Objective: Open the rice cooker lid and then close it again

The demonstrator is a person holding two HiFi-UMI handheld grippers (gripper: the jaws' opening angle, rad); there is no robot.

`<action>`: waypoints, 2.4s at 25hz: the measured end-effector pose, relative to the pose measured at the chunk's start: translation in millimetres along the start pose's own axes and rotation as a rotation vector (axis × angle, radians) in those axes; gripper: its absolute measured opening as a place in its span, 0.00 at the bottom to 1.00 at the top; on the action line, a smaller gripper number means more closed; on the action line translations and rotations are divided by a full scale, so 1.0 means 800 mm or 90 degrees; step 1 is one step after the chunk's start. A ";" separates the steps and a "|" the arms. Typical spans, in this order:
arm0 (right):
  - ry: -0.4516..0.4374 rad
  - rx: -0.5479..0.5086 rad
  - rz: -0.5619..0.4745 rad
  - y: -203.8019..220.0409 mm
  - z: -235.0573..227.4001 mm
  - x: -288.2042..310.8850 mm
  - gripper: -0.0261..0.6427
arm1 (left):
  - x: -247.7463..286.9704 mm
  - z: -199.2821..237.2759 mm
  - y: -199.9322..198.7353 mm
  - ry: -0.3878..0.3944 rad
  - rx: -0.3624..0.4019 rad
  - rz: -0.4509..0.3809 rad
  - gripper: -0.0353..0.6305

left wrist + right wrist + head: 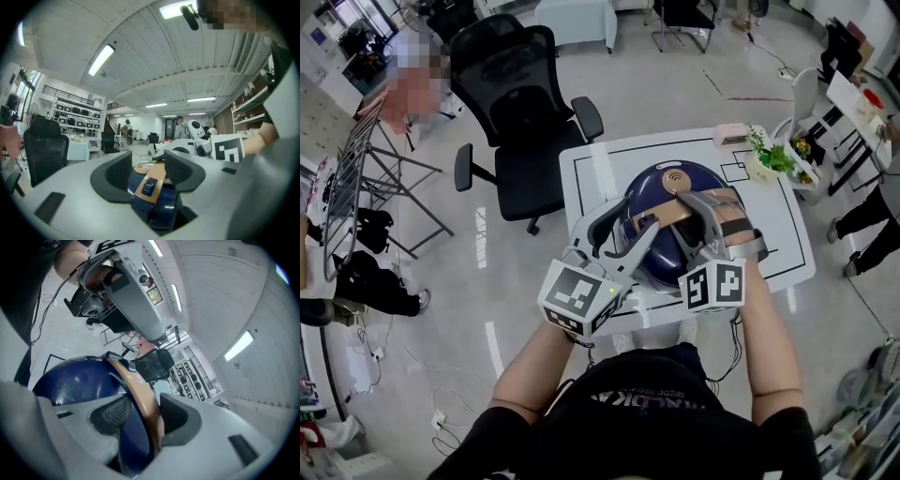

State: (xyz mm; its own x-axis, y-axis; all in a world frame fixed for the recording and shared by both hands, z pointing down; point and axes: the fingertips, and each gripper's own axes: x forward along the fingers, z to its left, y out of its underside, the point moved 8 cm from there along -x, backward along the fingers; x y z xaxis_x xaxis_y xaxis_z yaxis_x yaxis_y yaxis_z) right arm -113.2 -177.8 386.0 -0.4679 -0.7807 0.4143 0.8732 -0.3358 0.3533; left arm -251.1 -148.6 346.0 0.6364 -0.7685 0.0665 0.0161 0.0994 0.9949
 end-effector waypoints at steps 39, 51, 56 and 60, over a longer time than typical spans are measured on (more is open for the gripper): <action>0.042 0.666 -0.315 0.237 -0.170 -0.092 0.29 | 0.055 -0.138 -0.035 -0.141 0.002 -0.029 0.41; 0.026 0.690 -0.321 0.298 -0.171 -0.100 0.26 | 0.105 -0.189 -0.028 -0.157 -0.007 -0.027 0.40; -0.003 0.685 -0.339 0.310 -0.164 -0.106 0.26 | 0.112 -0.209 -0.018 -0.181 -0.014 -0.029 0.41; -0.025 0.685 -0.349 0.317 -0.153 -0.119 0.26 | 0.115 -0.227 -0.010 -0.202 -0.022 -0.032 0.41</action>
State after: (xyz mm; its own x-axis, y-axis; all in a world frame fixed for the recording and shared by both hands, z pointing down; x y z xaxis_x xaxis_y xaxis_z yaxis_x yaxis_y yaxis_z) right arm 169.1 -253.4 333.3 -0.7609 -0.6488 0.0098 0.0058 0.0082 0.9999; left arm -52.4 -105.6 330.6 0.3623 -0.9311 0.0428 0.0708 0.0733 0.9948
